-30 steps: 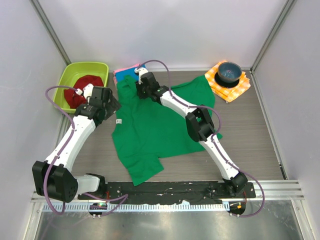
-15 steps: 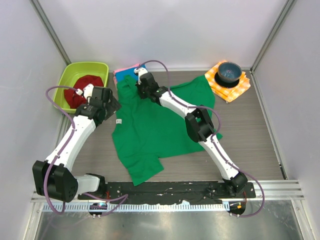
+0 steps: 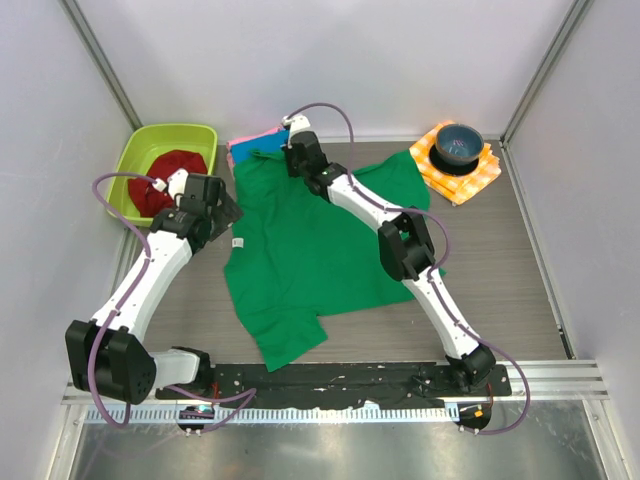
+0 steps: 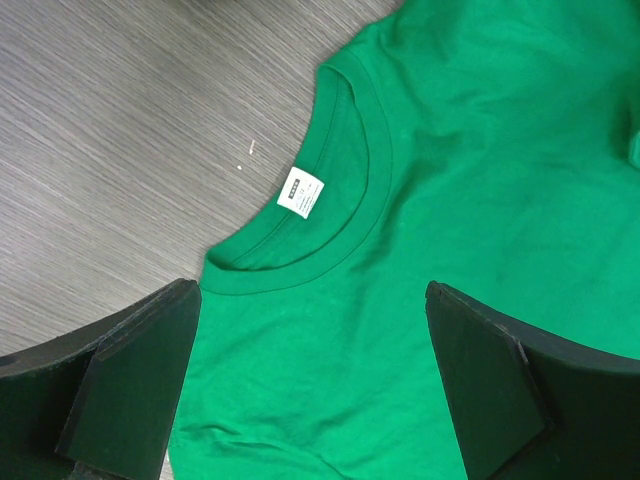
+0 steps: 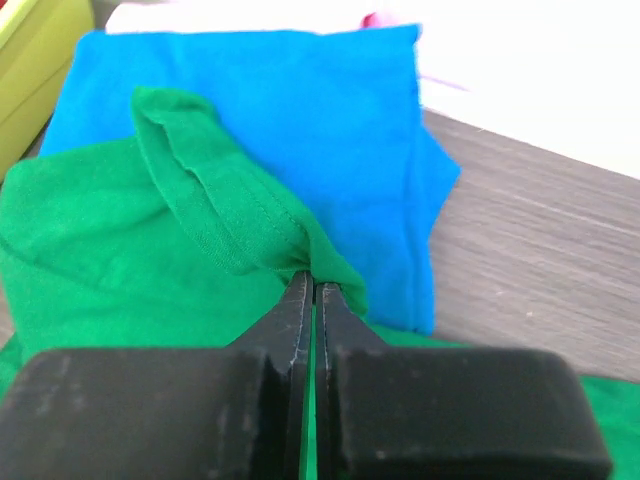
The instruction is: Fold and stack the t-shirts
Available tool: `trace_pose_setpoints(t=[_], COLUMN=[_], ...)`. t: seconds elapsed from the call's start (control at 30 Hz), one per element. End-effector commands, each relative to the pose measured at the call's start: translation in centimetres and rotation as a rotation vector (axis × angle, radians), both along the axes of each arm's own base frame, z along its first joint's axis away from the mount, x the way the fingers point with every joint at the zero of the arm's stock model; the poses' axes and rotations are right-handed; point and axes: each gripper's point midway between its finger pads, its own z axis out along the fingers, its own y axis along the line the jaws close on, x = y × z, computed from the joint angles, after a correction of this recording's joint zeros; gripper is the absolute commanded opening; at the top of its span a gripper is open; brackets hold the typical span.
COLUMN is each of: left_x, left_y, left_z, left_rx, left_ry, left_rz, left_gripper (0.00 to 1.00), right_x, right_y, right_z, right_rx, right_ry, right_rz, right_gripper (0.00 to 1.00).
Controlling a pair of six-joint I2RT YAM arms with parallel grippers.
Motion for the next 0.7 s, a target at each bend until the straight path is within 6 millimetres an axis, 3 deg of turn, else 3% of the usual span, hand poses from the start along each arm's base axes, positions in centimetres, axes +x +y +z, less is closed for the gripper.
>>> trace_pose_setpoints(t=[0.0,0.13,0.17,0.2,0.23,0.27,0.3,0.33,0.37,0.47,0.5,0.53,0.57,0.6,0.63,0.67], left_x=[0.5,0.5,0.6,0.6,0.5,0.5,0.5,0.5,0.6,0.5,0.5,0.6,0.6,0.5,0.3,0.3], left_y=[-0.2,-0.2,-0.2,-0.3,-0.2,-0.3,-0.3,-0.4,-0.4,-0.5,-0.6,-0.6,-0.6,-0.6,-0.6,-0.5], left_z=[0.2,0.2,0.2,0.2,0.1,0.0,-0.2,-0.2,-0.4,-0.7,-0.7,-0.6,-0.6,-0.5,-0.5,-0.2], left_rx=[0.002,0.003,0.002,0.003,0.005,0.004,0.004,0.003,0.005,0.002,0.002,0.002,0.001,0.001,0.006,0.019], left_ry=[-0.020,-0.020,-0.021,-0.019,-0.019,-0.017,-0.011,-0.011,-0.005,0.004,0.004,0.003,0.005,0.005,0.010,0.005], left_rz=[-0.015,-0.016,-0.017,-0.020,-0.017,-0.020,-0.020,-0.021,-0.023,-0.025,-0.026,-0.026,-0.027,-0.027,-0.029,-0.025], left_gripper=[1.00,1.00,1.00,1.00,1.00,1.00,1.00,1.00,1.00,1.00,1.00,1.00,1.00,1.00,1.00,1.00], right_x=[2.9,5.4,5.9,6.4,6.8,7.4,7.8,8.1,8.5,8.6,8.3,8.0,7.7,6.9,6.3,5.7], right_y=[-2.1,-3.6,-4.0,-4.1,-4.2,-4.3,-4.4,-4.5,-4.6,-5.3,-5.7,-5.8,-6.0,-6.3,-6.6,-6.9], right_z=[9.9,8.9,8.9,9.4,9.1,8.4,8.2,9.7,8.3,7.7,9.6,8.3,8.5,10.9,9.5,9.4], right_rx=[0.169,0.231,0.245,0.274,0.282,0.289,0.295,0.319,0.309,0.280,0.293,0.266,0.245,0.245,0.196,0.147], right_ry=[-0.179,-0.210,-0.225,-0.257,-0.270,-0.284,-0.295,-0.325,-0.315,-0.315,-0.345,-0.318,-0.320,-0.338,-0.307,-0.301], right_rz=[-0.110,-0.187,-0.200,-0.211,-0.226,-0.244,-0.246,-0.254,-0.262,-0.269,-0.278,-0.277,-0.270,-0.271,-0.274,-0.273], right_gripper=[0.01,0.01,0.06,0.24,0.47,0.97,0.98,0.98,0.98,0.98,0.98,0.98,0.98,0.98,0.99,0.99])
